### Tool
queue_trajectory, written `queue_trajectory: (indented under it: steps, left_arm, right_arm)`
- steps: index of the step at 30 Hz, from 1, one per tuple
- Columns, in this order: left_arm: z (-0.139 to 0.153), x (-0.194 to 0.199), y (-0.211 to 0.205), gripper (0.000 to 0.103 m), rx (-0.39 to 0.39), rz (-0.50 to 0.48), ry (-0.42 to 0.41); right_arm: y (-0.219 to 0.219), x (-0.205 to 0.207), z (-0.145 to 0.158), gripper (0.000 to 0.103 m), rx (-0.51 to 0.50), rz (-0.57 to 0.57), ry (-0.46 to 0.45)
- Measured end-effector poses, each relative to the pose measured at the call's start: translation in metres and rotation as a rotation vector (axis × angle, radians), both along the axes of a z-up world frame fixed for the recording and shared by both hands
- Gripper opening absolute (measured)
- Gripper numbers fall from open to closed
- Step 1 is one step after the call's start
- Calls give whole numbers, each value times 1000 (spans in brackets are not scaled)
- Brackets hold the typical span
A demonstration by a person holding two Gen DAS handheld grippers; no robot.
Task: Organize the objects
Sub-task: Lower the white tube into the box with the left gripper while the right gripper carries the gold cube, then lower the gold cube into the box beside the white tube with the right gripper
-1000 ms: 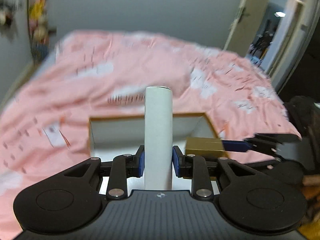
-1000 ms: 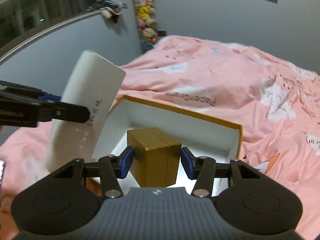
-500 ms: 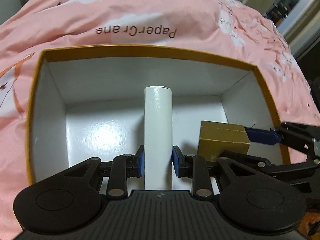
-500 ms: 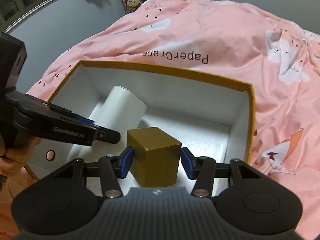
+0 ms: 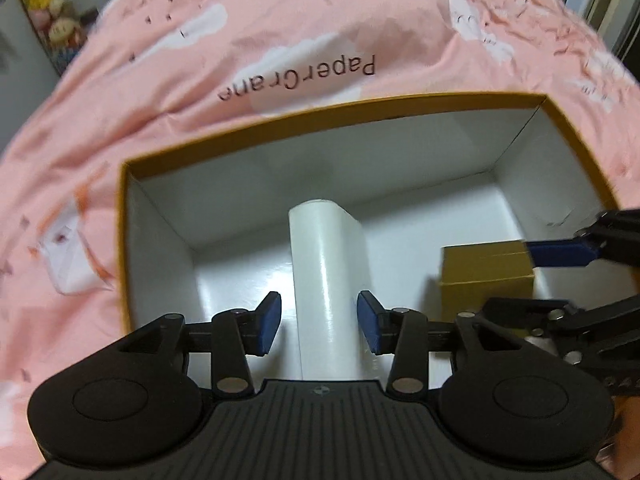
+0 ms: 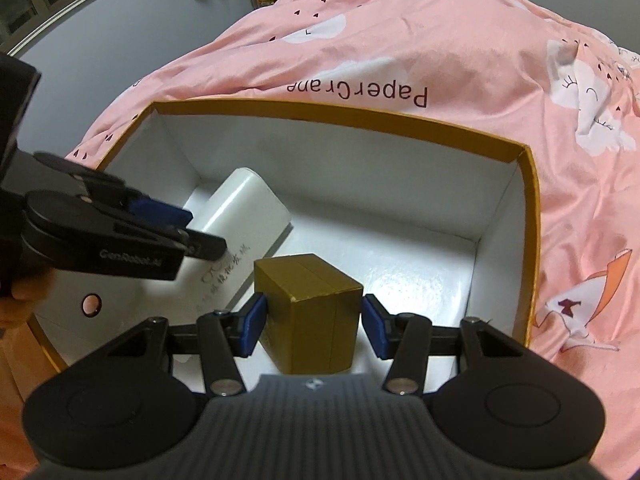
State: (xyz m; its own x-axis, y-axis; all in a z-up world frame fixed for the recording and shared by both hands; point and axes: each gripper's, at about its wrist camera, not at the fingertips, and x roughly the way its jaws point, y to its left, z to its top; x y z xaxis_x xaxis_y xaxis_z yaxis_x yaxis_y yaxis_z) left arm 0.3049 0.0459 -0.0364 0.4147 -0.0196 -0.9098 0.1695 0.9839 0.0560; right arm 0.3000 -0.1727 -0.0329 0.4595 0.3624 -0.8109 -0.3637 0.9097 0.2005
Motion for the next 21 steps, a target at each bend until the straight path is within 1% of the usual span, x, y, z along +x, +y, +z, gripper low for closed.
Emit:
queue_trajectory:
  steps: [2,4,6,10,12,15,17,19,21]
  left_arm:
    - [1,-2,-2,46,37,-22,-8]
    - [3,-4,-1,46,38,-27,-13]
    - [8,-7,1,45,32,-19,-34]
    - [35,-24,14,45,-2,3,-140]
    - [49,-37,26,46,-23,38,-199]
    - [64,-50,43,46,-36,106,-253]
    - [70,-54,53,45,-26,149,-248]
    - [72,-57,64,45,-32,195,-229]
    - [71,-60,73,39,-61,213,-209]
  right_arm:
    - [1,-1,1,54,0,6,0]
    - [4,-2,1,54,0,14,2]
    - [7,-2,0,54,6,19,13]
    - [14,-1,1,54,23,14,40]
    - [18,0,0,54,34,8,57]
    - [25,5,-2,54,60,-16,82]
    - [29,11,-3,54,84,-41,112]
    - [31,18,-5,54,123,-77,160]
    - [35,24,-7,54,157,-110,195]
